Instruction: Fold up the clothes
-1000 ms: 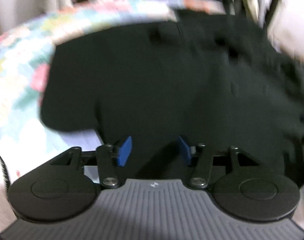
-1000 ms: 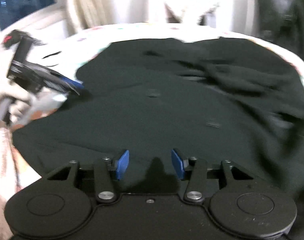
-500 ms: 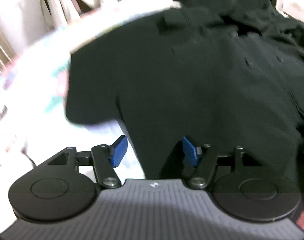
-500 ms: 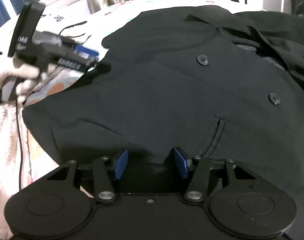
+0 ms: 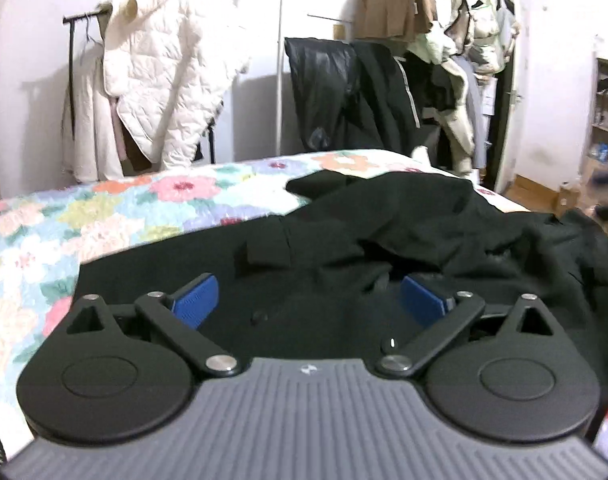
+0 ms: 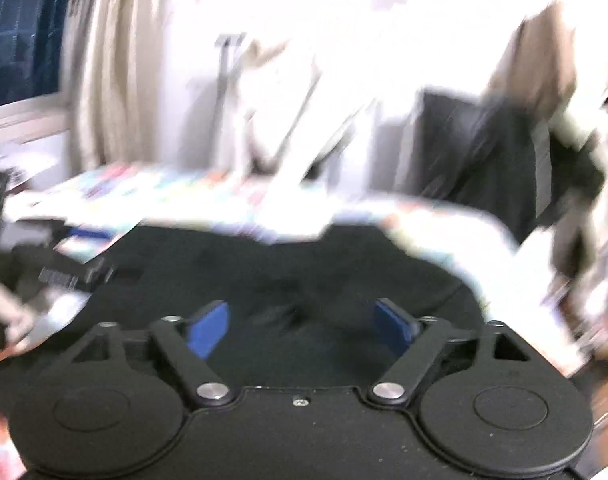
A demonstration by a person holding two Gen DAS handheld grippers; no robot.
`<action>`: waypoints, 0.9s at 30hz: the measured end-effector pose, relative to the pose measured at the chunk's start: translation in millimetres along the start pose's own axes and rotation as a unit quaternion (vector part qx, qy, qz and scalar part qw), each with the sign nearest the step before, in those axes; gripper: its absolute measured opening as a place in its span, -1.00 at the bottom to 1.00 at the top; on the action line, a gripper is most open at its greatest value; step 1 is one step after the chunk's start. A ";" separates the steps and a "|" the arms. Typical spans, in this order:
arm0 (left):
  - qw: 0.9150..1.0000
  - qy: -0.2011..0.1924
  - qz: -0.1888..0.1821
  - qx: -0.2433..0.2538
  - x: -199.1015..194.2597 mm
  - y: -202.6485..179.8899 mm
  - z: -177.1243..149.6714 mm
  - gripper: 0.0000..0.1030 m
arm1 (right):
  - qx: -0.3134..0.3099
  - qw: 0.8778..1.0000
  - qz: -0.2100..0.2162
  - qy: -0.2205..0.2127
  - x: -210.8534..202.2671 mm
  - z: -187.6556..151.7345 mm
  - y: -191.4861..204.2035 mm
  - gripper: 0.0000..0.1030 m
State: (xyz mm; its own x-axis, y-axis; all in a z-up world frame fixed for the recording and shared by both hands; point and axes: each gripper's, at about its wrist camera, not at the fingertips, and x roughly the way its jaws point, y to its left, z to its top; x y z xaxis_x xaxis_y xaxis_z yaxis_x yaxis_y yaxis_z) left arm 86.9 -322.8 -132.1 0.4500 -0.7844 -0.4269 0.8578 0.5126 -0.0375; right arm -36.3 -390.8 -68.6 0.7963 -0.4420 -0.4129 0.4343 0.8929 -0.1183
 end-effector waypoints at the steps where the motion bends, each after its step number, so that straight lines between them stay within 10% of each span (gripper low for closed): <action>1: 1.000 0.001 0.002 0.003 8.8 -5.9 5.9 0.95 | -0.010 1.000 -0.015 -0.008 0.0 8.2 -4.7 0.79; 7: 0.998 0.057 -0.016 -0.027 55.5 -26.9 26.4 0.95 | -0.108 0.991 -0.072 0.044 45.5 28.2 -34.9 0.72; 13: 0.985 0.111 -0.019 -0.129 105.6 -9.5 -0.2 0.90 | -0.081 0.982 -0.020 0.171 114.9 4.6 -77.0 -0.42; 27: 0.998 0.034 -0.011 -0.055 113.1 16.3 -16.8 0.89 | -0.277 0.928 -0.016 0.248 213.5 -66.4 -26.6 -0.04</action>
State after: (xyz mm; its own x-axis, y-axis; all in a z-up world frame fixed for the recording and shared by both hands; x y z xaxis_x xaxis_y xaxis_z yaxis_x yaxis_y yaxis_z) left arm 147.7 -397.3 -196.2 0.4097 -0.7722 -0.4856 0.8337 0.5330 -0.1443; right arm 94.1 -503.3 -213.6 0.4349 -0.4990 -0.7496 0.0625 0.8471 -0.5277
